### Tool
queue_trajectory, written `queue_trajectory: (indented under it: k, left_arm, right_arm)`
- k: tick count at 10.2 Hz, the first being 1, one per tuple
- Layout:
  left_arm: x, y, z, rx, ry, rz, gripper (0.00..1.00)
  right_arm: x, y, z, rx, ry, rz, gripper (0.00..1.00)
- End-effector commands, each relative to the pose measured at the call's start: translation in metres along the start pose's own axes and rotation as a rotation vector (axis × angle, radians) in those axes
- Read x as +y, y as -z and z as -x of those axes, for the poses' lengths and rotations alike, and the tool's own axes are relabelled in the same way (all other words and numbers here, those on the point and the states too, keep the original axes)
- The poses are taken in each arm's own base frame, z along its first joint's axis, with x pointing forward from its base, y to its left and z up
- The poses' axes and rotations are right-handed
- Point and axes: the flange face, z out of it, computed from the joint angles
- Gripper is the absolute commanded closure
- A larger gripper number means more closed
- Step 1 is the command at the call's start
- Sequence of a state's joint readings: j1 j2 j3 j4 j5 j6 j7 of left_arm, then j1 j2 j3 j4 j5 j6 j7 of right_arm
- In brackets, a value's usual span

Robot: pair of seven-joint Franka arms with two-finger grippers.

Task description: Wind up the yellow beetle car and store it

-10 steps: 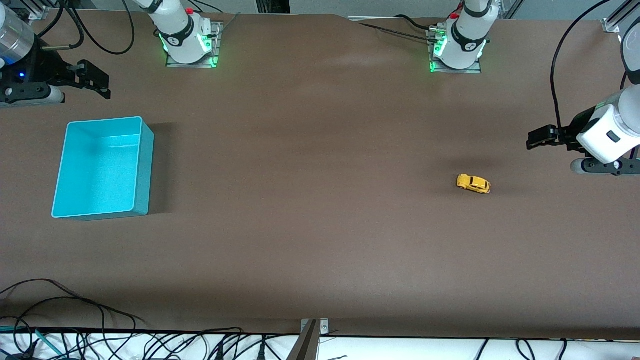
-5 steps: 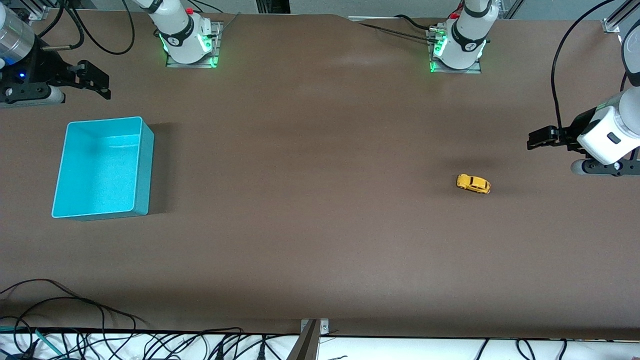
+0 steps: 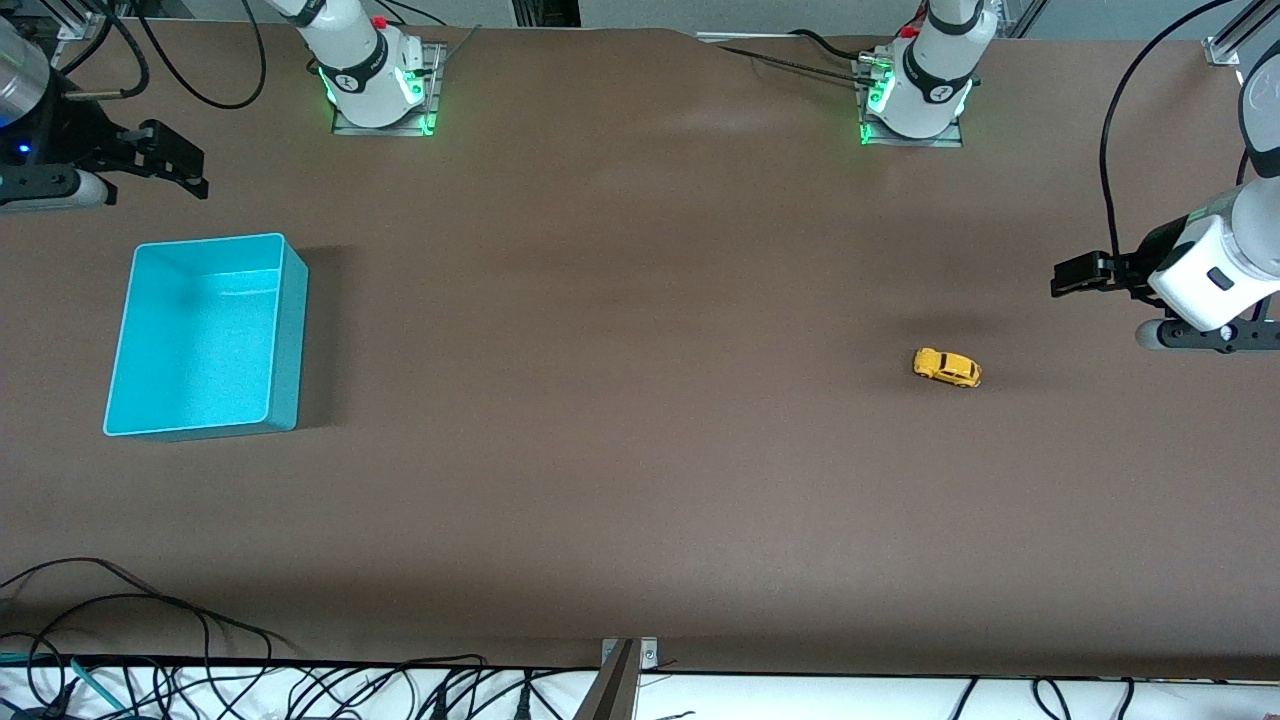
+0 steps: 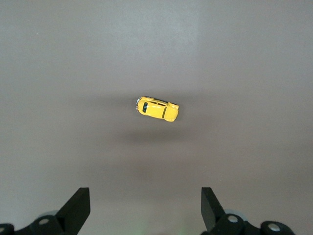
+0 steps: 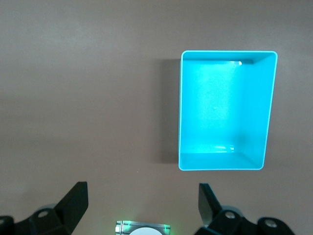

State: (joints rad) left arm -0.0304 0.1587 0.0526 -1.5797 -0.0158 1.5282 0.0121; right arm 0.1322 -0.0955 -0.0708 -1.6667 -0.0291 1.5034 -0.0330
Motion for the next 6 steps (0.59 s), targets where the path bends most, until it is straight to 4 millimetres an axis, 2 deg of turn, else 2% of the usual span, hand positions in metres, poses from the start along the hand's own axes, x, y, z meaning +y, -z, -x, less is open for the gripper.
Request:
queue_trajectory:
  k: [1,4,6]
  left_arm:
    - [-0.001,-0.009,0.002,-0.026,0.078,0.020,0.00]
    - [-0.023,-0.039,0.003,-0.080,0.253,0.071,0.00]
    - [-0.031,-0.067,-0.005,-0.056,0.435,0.075,0.00]
  right_arm:
    - [0.003,0.006,0.004,-0.023,0.008,0.012,0.00]
    - [-0.002,0.004,0.003,-0.029,0.011,0.012,0.00]
    - [-0.004,0.000,0.002,-0.046,0.053,0.004,0.00]
